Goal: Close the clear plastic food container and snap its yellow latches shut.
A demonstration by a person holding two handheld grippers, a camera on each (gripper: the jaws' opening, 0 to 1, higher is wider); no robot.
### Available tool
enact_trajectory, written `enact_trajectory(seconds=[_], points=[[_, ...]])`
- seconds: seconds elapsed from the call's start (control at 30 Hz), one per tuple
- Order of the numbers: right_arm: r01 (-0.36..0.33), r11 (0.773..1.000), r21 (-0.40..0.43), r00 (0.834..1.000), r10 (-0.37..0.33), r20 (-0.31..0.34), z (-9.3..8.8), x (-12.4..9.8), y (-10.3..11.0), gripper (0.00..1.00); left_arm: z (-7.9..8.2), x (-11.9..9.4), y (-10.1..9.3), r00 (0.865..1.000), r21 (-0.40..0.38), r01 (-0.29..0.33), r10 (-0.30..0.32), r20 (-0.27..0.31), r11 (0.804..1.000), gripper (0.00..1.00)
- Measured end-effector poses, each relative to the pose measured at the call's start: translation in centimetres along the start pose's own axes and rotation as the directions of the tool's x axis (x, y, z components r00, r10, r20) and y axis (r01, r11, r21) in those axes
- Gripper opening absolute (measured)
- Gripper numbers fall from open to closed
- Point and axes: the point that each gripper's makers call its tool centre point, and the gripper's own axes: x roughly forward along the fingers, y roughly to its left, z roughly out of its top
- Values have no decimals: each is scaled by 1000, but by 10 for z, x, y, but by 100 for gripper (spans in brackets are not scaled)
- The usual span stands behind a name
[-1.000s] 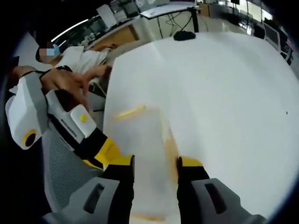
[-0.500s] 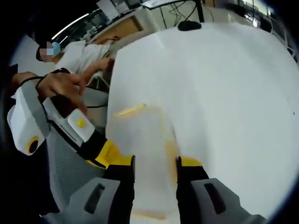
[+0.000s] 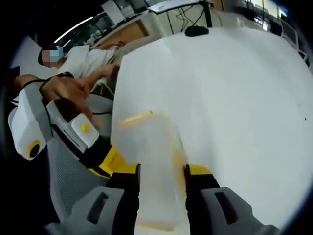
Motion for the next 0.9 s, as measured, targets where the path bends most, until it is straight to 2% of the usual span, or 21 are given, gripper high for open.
enact_trajectory(seconds=[0.13, 0.4, 0.6, 0.9], points=[[15, 999, -32, 1000, -15, 13, 1, -1, 4, 33, 2, -2, 1, 1000, -101, -9, 11, 23, 995, 24], [46, 998, -44, 998, -44, 51, 1, -6, 4, 31, -8, -11, 5, 1000, -131, -17, 18, 2, 991, 27], [77, 996, -40, 993, -73, 98, 2, -15, 2, 32, -12, -22, 10, 999, -187, -31, 34, 13, 982, 29], [155, 986, -57, 976, -144, 164, -2, -29, 2, 37, -17, -34, 21, 998, -288, -57, 64, 16, 956, 36]])
